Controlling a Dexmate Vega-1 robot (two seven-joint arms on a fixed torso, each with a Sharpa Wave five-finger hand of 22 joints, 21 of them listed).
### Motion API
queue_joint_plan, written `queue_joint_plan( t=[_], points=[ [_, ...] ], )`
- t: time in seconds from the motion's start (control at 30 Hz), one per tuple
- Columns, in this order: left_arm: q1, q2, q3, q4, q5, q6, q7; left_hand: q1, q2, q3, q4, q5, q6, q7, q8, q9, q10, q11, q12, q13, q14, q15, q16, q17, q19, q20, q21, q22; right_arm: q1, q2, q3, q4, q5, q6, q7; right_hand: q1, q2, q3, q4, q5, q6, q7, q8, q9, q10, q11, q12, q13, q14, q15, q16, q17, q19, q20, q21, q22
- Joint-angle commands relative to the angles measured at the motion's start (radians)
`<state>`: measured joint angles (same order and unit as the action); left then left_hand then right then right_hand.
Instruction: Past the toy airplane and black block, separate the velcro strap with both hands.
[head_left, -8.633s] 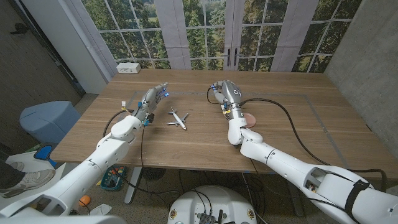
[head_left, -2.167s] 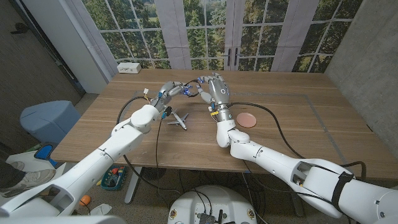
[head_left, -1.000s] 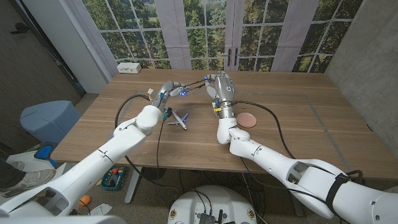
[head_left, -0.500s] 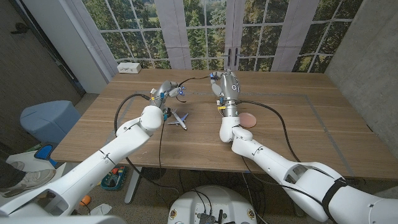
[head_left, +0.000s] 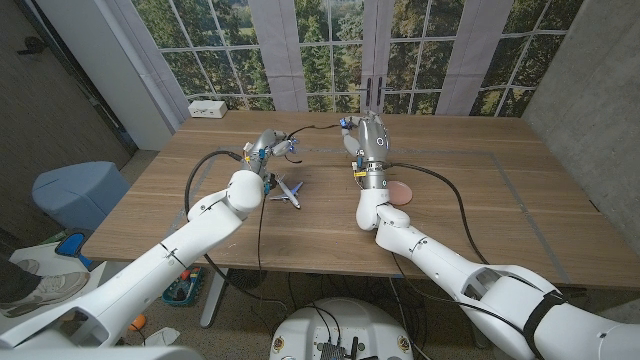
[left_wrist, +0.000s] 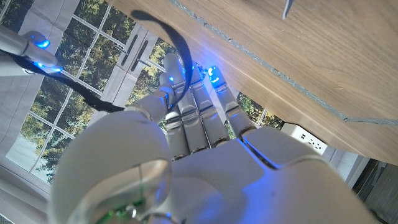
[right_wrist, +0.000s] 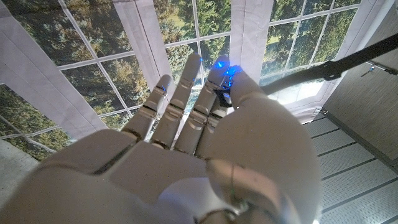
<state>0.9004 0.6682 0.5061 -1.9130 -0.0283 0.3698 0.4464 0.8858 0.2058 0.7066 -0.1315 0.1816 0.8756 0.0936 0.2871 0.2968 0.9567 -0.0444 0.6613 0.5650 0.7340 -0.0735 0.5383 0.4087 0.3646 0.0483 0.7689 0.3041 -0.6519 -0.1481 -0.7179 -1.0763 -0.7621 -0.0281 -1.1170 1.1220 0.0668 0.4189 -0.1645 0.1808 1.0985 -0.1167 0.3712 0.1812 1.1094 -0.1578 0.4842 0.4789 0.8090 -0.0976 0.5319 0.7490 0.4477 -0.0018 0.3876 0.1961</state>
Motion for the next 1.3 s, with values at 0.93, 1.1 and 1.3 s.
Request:
queue_joint_plan(
  t=[0.93, 1.1, 1.3],
  points=[
    [-0.054, -0.032, -0.034, 0.055, -0.049, 0.151, 0.040, 0.011, -0.012, -0.004, -0.036, 0.008, 0.092, 0.079, -0.019, -0.024, 0.034, 0.020, -0.007, -0.012, 0.034, -0.061, 0.000, -0.007, 0.002, 0.005, 0.049, 0.005, -0.014, -0.134, -0.029, -0.204, 0.392, -0.101, 0.146, -0.342, 0.096, -0.024, 0.129, 0.048, -0.374, 0.053, -0.172, 0.024, -0.452, 0.095, -0.258, -0.014, -0.261, -0.056, -0.195, -0.074, -0.028, -0.005, 0.044, 0.006],
    [-0.072, -0.031, -0.032, 0.078, -0.059, 0.164, 0.038, 0.013, -0.011, -0.005, -0.036, 0.009, 0.093, 0.079, -0.023, -0.027, 0.033, 0.020, -0.009, -0.012, 0.034, -0.060, 0.000, -0.006, 0.001, 0.005, 0.055, 0.004, -0.020, -0.142, -0.021, -0.219, 0.418, -0.092, 0.164, -0.355, 0.091, -0.026, 0.129, 0.050, -0.382, 0.061, -0.174, 0.024, -0.463, 0.103, -0.265, -0.017, -0.268, -0.044, -0.207, -0.087, -0.021, -0.009, 0.049, 0.005],
    [-0.095, -0.018, -0.015, 0.086, -0.061, 0.206, 0.023, 0.000, -0.014, -0.008, -0.027, 0.009, 0.087, 0.064, -0.031, -0.032, 0.021, 0.012, -0.021, -0.020, 0.030, -0.066, -0.011, -0.015, 0.000, -0.001, 0.063, 0.003, -0.029, -0.153, -0.006, -0.238, 0.453, -0.074, 0.197, -0.369, 0.084, -0.025, 0.123, 0.054, -0.389, 0.074, -0.175, 0.024, -0.488, 0.119, -0.277, -0.024, -0.288, -0.027, -0.230, -0.109, -0.012, -0.014, 0.055, 0.003]
  ],
)
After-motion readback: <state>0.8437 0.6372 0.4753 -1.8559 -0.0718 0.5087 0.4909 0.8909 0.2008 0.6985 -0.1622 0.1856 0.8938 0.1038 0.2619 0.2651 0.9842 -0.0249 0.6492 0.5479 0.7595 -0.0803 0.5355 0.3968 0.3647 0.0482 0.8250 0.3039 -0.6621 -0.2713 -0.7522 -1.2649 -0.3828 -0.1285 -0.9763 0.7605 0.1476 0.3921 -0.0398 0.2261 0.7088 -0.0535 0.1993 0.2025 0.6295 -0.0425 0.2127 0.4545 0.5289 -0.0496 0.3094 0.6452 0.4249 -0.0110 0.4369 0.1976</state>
